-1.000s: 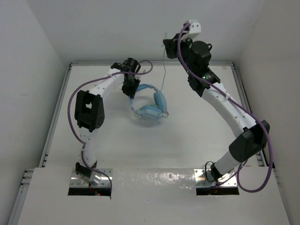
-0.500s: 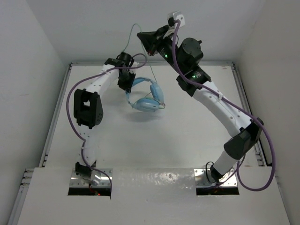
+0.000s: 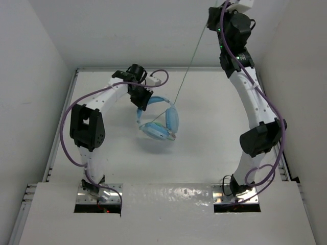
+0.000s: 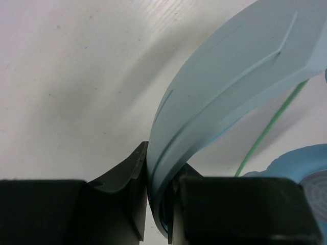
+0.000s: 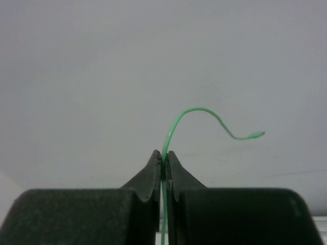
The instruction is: Wrap the headphones
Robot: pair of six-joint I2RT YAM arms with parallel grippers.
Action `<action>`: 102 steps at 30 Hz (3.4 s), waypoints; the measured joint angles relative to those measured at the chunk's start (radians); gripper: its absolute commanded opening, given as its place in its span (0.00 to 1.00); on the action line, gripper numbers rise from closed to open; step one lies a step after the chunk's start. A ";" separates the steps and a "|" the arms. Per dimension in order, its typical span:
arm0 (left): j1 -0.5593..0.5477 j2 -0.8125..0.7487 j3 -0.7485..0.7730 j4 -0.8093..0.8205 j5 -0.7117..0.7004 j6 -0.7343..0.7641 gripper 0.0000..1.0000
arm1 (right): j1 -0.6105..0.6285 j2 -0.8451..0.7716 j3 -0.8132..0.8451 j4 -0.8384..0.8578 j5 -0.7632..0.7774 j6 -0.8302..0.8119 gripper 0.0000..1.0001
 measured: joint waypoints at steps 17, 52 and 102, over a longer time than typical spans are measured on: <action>-0.101 -0.016 0.024 -0.026 0.012 0.073 0.00 | -0.133 0.027 -0.009 -0.054 0.161 -0.077 0.00; 0.016 0.338 0.336 -0.100 -0.029 -0.207 0.00 | 0.359 -0.232 -0.339 0.174 -0.043 -0.229 0.00; 0.201 0.330 0.562 -0.008 0.018 -0.332 0.00 | 0.689 -0.062 -0.856 0.007 -0.557 -0.731 0.99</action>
